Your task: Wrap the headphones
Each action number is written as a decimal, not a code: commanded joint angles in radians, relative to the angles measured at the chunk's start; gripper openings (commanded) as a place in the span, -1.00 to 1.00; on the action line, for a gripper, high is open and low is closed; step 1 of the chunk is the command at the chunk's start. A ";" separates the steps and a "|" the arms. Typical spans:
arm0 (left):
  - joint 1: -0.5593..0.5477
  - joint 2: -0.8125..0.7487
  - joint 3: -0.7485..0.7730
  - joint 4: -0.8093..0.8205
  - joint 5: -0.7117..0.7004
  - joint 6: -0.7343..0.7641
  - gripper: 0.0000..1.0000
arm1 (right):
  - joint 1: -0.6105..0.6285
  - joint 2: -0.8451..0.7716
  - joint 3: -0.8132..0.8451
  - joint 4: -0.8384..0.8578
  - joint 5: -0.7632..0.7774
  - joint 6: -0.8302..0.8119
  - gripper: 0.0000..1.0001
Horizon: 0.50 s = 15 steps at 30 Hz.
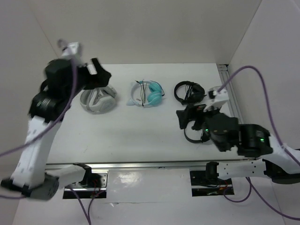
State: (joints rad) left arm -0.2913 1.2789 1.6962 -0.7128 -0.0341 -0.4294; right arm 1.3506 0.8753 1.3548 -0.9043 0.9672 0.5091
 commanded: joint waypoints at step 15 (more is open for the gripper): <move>-0.026 -0.806 -0.243 -0.318 -0.061 -0.057 1.00 | -0.022 -0.252 0.182 -0.174 -0.151 -0.040 1.00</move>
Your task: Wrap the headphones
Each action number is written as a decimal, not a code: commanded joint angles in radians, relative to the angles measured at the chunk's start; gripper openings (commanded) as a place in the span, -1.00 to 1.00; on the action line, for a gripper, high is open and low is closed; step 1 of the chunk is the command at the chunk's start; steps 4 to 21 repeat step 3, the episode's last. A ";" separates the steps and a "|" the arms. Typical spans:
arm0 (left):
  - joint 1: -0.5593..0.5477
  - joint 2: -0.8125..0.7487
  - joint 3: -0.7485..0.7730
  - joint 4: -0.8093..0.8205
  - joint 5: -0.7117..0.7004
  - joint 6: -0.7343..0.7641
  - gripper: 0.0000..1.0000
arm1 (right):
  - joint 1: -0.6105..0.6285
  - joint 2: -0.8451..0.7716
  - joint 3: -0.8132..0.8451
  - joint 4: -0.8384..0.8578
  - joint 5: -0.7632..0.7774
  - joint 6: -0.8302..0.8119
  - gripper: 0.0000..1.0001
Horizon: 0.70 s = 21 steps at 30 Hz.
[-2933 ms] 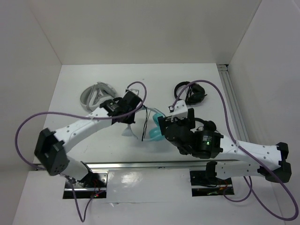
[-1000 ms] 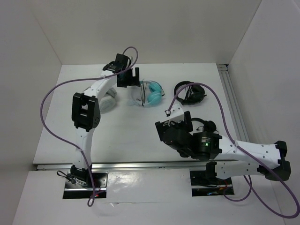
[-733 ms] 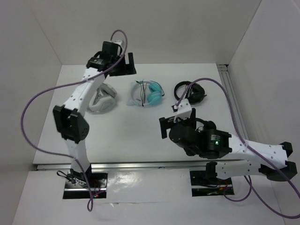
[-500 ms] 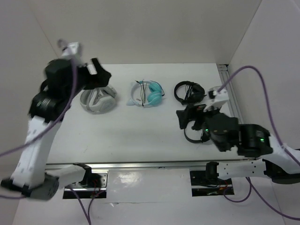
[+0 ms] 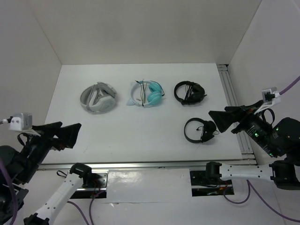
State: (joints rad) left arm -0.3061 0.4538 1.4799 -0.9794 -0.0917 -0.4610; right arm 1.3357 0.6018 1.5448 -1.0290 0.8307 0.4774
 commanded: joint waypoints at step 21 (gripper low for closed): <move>-0.021 0.019 -0.055 -0.051 0.018 -0.025 1.00 | -0.007 0.044 -0.008 -0.059 -0.005 -0.019 1.00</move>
